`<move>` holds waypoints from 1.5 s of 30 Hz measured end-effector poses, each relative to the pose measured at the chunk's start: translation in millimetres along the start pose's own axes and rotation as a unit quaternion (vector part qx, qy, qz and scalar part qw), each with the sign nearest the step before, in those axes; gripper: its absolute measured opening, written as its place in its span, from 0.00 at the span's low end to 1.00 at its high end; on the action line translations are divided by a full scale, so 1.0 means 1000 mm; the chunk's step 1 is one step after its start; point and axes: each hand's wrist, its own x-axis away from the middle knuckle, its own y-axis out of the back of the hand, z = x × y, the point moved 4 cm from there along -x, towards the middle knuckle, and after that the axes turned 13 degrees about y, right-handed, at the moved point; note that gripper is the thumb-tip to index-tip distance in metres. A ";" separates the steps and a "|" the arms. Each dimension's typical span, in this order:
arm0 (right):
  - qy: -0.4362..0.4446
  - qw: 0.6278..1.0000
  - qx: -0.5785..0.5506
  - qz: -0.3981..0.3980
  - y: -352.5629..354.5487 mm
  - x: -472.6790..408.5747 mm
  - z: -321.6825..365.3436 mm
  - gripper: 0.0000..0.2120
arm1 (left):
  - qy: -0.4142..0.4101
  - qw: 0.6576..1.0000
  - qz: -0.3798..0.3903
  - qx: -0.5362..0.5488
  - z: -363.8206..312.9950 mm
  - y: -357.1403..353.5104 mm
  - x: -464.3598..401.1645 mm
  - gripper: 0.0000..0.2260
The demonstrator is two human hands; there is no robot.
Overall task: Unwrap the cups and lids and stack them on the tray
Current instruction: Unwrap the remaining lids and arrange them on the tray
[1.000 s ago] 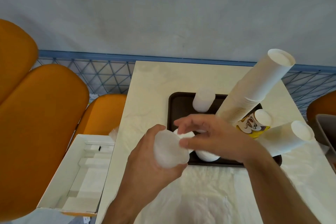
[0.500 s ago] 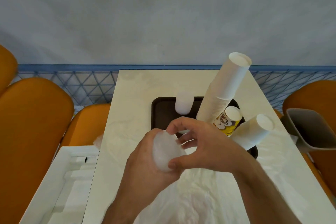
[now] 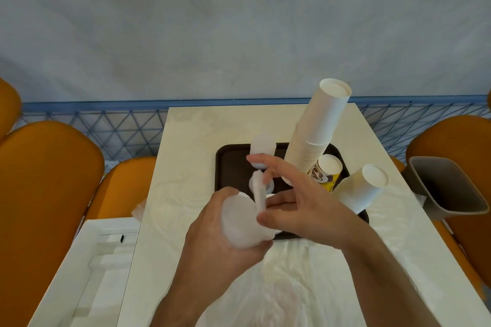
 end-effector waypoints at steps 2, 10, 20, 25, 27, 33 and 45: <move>0.012 0.999 -0.040 -0.016 0.002 0.001 0.001 0.33 | -0.008 1.000 0.000 -0.002 -0.001 -0.001 0.000 0.37; 0.028 0.995 -0.074 -0.055 -0.007 0.005 -0.012 0.23 | -0.021 0.998 0.009 0.058 -0.013 0.001 0.002 0.34; 0.028 0.999 0.038 -0.003 -0.027 0.000 -0.018 0.16 | 0.031 0.998 0.007 0.062 0.004 0.008 -0.001 0.34; -0.008 0.996 0.068 0.062 -0.022 -0.009 -0.025 0.14 | 0.049 0.998 0.001 0.034 0.015 0.012 -0.002 0.32; -0.023 0.998 0.054 0.035 -0.012 -0.017 -0.034 0.12 | 0.041 0.998 -0.019 0.050 0.021 0.020 -0.003 0.32; -0.104 0.960 0.232 -0.116 0.016 -0.074 -0.118 0.15 | 0.039 0.997 -0.053 0.036 0.033 0.039 -0.009 0.31; -0.223 0.885 0.409 0.016 0.010 -0.122 -0.236 0.16 | 0.074 0.994 -0.063 0.052 0.049 0.064 -0.015 0.34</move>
